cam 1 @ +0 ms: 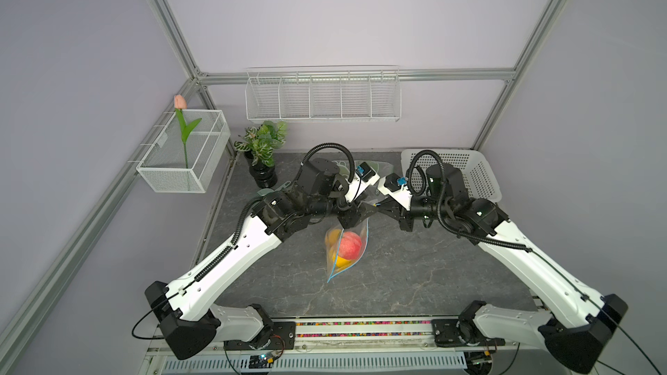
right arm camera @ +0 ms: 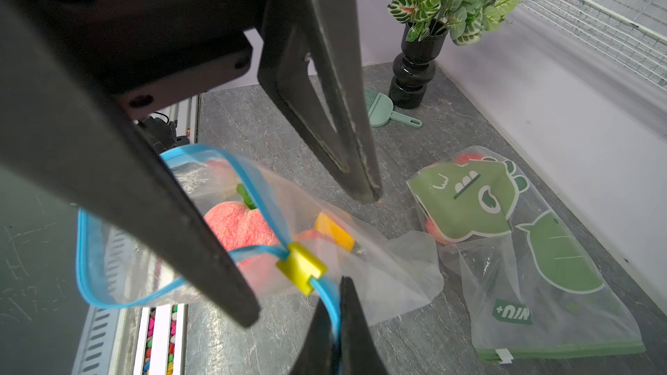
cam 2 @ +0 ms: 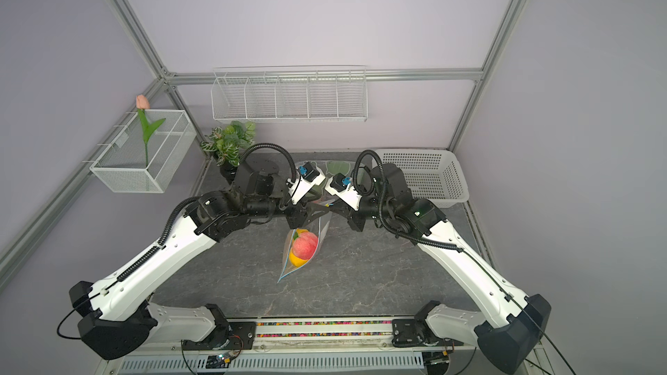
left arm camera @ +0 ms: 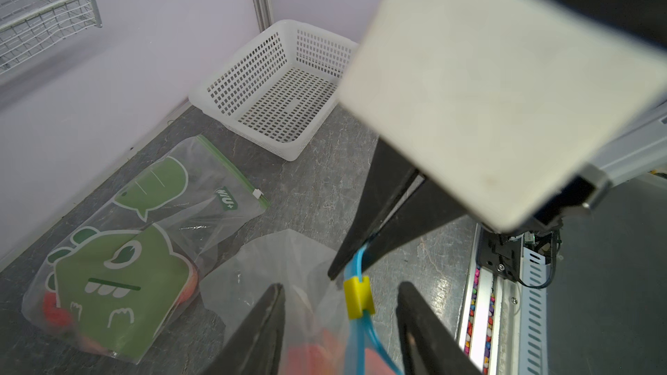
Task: Place the peach in a zip-top bag and seal the zipper
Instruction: Zip the zipper on the zipper food storage bag.
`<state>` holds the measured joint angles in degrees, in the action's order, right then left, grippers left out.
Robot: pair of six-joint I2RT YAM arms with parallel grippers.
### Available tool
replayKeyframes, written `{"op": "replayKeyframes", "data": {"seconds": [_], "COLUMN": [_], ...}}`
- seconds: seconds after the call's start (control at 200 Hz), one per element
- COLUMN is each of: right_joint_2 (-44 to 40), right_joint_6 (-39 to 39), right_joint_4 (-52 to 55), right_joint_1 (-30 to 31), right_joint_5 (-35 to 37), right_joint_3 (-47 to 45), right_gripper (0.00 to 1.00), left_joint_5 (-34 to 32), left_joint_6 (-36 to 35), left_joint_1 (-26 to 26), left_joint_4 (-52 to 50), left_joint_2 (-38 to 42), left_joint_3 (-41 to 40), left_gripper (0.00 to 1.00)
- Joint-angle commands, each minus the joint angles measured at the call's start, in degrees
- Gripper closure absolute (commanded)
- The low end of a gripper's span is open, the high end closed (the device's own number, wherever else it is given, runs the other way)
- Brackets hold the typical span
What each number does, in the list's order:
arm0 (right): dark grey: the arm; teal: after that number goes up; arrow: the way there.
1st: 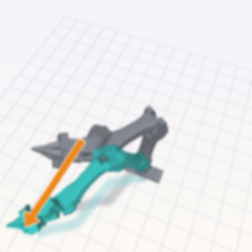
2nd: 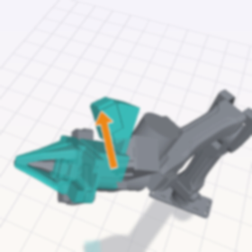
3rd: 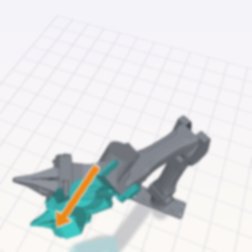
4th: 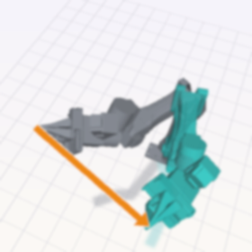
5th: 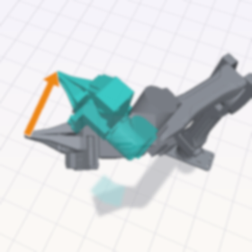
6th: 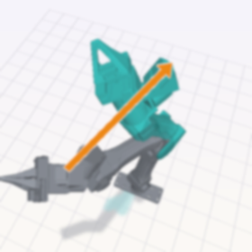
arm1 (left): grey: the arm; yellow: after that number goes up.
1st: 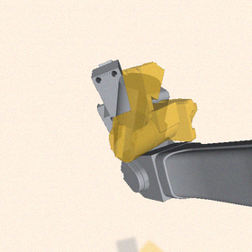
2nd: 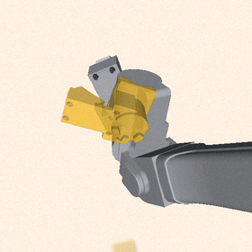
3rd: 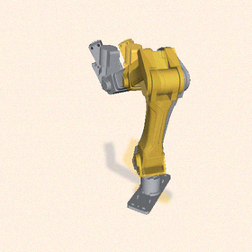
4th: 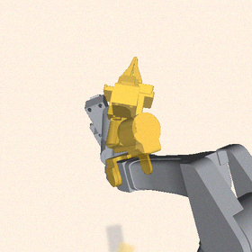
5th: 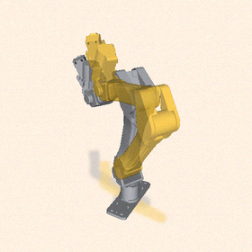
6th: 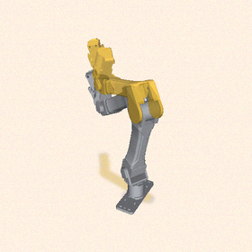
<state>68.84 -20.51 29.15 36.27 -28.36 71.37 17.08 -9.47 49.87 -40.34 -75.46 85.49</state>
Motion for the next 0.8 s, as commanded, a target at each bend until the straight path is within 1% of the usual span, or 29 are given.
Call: {"op": "replayKeyframes", "data": {"seconds": [0.0, 0.06, 0.175, 0.33, 0.405, 0.505, 0.795], "right_joint_2": [0.6, 0.7, 0.7, 0.8, 0.9, 1.2, 1.9], "right_joint_6": [1.0, 1.2, 1.2, 1.3, 1.3, 1.4, 3.4], "right_joint_4": [-1.5, -1.5, -1.7, -1.9, -1.8, -1.8, -2.2], "right_joint_1": [0.3, 0.3, 0.4, 0.3, 0.3, 0.3, -0.3], "right_joint_5": [-1.7, -1.9, -2.1, -2.2, -2.0, -1.5, 2.4], "right_joint_3": [1.3, 1.3, 1.2, 1.3, 1.3, 1.2, 1.5], "right_gripper": [0.93, 0.93, 0.93, 0.93, 0.93, 0.93, 0.93], "left_joint_5": [-1.3, -1.6, -2.5, -3.0, -2.9, -2.9, -2.7], "left_joint_6": [-2.0, -2.0, -2.6, -3.0, -3.0, -3.0, -2.9], "left_joint_1": [0.4, 0.5, 0.8, 1.0, 0.9, 1.0, 1.0], "left_joint_4": [0.6, 0.4, -0.7, -1.3, -1.6, -1.6, -3.0], "left_joint_2": [-0.5, -0.9, -1.9, -2.7, -2.8, -2.4, -1.4], "left_joint_3": [-0.4, -0.1, 0.6, 1.3, 1.6, 1.6, 2.2], "left_gripper": [0.51, 0.53, 0.59, 0.71, 0.79, 0.86, 0.87]}}
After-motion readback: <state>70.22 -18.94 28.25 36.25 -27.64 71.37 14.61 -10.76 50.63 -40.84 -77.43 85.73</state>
